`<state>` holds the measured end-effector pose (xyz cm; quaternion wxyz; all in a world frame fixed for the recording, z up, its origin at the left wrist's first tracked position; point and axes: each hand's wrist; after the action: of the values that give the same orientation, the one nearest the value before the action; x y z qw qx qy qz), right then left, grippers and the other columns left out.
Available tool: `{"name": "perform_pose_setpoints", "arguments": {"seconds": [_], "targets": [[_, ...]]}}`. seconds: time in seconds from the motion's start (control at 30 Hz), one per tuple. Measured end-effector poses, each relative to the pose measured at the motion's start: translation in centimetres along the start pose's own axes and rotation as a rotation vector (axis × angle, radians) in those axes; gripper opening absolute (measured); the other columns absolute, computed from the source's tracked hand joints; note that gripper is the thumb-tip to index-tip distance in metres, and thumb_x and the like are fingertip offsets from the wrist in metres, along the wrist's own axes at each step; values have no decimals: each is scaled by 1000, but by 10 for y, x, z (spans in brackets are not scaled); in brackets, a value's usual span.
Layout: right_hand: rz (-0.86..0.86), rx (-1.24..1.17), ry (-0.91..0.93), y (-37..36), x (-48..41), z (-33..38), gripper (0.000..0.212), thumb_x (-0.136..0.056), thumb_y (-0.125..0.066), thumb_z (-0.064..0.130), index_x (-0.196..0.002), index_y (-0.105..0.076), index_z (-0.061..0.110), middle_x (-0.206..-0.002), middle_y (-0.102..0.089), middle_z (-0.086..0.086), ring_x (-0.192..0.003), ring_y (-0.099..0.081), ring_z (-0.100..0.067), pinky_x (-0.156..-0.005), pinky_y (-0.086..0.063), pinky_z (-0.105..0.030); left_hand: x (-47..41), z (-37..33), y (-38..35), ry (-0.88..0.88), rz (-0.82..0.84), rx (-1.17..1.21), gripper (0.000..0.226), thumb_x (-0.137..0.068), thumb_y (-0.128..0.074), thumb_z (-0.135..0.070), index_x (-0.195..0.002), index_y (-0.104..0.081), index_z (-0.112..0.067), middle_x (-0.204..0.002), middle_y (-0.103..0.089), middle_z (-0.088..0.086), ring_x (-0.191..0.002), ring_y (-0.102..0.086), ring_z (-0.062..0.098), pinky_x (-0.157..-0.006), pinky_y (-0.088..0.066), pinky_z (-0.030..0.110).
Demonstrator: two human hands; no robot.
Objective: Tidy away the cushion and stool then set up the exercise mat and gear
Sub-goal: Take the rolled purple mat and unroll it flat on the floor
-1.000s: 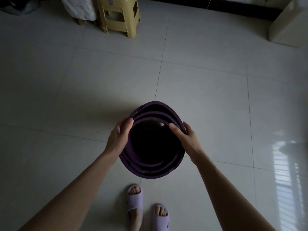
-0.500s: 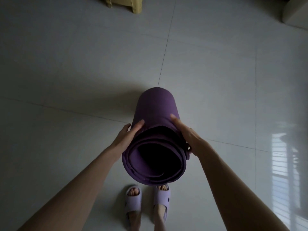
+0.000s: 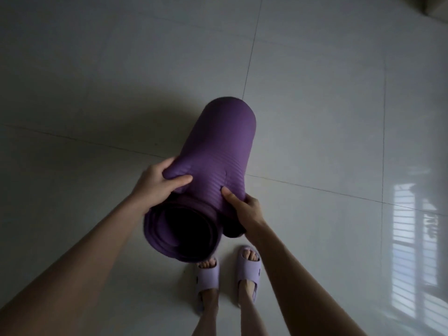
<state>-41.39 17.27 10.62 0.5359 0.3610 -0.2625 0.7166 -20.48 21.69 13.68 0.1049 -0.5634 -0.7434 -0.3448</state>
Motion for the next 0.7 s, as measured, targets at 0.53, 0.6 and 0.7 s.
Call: {"name": "perform_pose_setpoints", "arguments": {"seconds": [0.53, 0.6, 0.7], "targets": [[-85, 198, 181, 9, -25, -23, 27, -88, -64, 32, -94, -66, 6, -93, -70, -14, -91, -65, -33, -85, -52, -50, 7, 29, -42, -127, -73, -173, 51, -91, -58, -18, -140, -44, -10, -135, -53, 5, -126, -49, 17, -101, -31, 15], [-133, 221, 192, 57, -34, -29, 27, -88, -64, 33, -92, -66, 6, -90, -70, -14, -88, -65, -33, -83, -51, -50, 3, 17, -89, -156, -60, -210, 53, -90, -58, -24, -140, -44, -12, -137, -52, 9, -127, -49, 21, -105, -33, 22], [-214, 257, 206, 128, -46, -36, 25, -88, -63, 33, -91, -66, 8, -88, -70, -11, -85, -64, -27, -81, -52, -46, -2, -6, -157, -209, -57, -307, 53, -90, -60, -24, -139, -44, -11, -142, -45, 16, -132, -44, 28, -109, -33, 30]]}}
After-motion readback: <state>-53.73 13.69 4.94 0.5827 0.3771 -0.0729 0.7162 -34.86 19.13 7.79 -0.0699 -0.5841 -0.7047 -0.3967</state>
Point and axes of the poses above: each hand's wrist, its own x-axis away from the middle knuckle, its own y-axis out of the back of the hand, z = x × y
